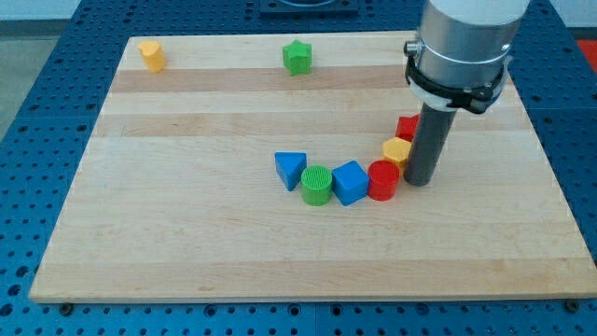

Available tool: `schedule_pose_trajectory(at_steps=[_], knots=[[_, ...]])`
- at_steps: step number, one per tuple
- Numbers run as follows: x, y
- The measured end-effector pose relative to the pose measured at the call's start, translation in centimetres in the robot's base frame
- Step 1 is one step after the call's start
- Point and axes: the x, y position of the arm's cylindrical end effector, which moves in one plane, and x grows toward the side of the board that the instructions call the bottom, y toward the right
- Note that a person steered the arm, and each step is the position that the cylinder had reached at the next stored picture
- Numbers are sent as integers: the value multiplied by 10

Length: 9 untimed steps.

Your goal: Push the red star to the top of hexagon

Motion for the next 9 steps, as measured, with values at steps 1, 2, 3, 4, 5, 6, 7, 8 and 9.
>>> schedule_pose_trajectory(at_steps=[1, 2, 3, 4, 5, 6, 7, 8, 9], knots=[[-1, 0], [-1, 4], [-1, 17], [-3, 27], [-20, 28], [-45, 28], [-71, 29], [-76, 34], [-76, 39]])
